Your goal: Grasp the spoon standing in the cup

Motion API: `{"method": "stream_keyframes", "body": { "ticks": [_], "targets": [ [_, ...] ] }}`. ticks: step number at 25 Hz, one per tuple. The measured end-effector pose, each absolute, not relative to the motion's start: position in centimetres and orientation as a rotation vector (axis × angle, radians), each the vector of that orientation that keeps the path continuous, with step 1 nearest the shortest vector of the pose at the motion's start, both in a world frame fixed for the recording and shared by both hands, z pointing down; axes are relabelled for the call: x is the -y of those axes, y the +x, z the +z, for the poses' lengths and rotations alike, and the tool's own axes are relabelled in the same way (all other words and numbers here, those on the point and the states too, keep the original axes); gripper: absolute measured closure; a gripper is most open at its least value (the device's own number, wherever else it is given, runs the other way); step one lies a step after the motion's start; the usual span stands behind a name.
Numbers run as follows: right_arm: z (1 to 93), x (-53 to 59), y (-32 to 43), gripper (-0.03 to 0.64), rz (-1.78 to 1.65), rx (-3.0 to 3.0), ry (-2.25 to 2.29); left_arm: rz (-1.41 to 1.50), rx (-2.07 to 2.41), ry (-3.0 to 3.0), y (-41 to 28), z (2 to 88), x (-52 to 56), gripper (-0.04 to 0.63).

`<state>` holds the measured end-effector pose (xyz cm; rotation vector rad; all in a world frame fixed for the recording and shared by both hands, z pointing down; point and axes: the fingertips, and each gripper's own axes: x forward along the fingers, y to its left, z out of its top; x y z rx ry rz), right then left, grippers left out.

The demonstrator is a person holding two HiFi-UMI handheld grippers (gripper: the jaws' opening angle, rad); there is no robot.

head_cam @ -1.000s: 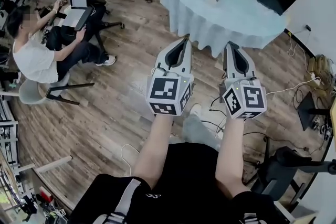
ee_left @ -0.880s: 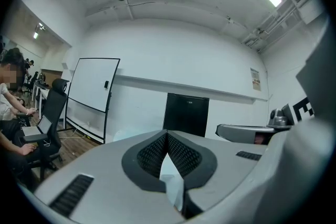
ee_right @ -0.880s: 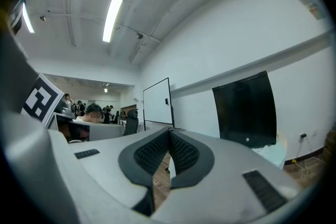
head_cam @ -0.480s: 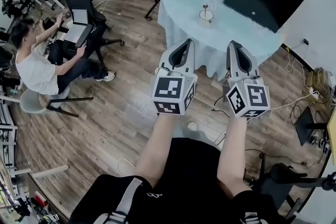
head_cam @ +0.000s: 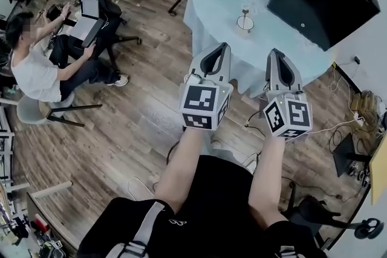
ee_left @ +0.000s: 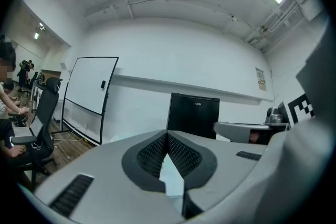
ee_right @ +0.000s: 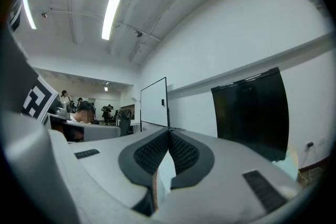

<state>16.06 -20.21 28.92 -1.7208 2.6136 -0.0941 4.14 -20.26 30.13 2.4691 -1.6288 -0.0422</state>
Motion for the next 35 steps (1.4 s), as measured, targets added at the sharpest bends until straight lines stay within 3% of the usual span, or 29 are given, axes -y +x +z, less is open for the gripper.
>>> {"method": "stream_keyframes", "body": {
  "ticks": [15, 18, 35],
  "targets": [
    [37.3, 33.2, 15.6, 0.609, -0.365, -2.666, -1.799, 0.121, 1.497, 2.364, 5.3, 38.5, 34.1, 0.584],
    [38.9, 35.3, 14.8, 0.542, -0.4, -2.713, -1.788, 0.142, 1.475, 2.344, 5.2, 40.1, 36.3, 0.584],
    [46.1, 44.0, 13.9, 0.422, -0.54, -2.824, -1.874, 0.245, 1.362, 2.255, 5.1, 47.8, 43.8, 0.584]
  ]
}}
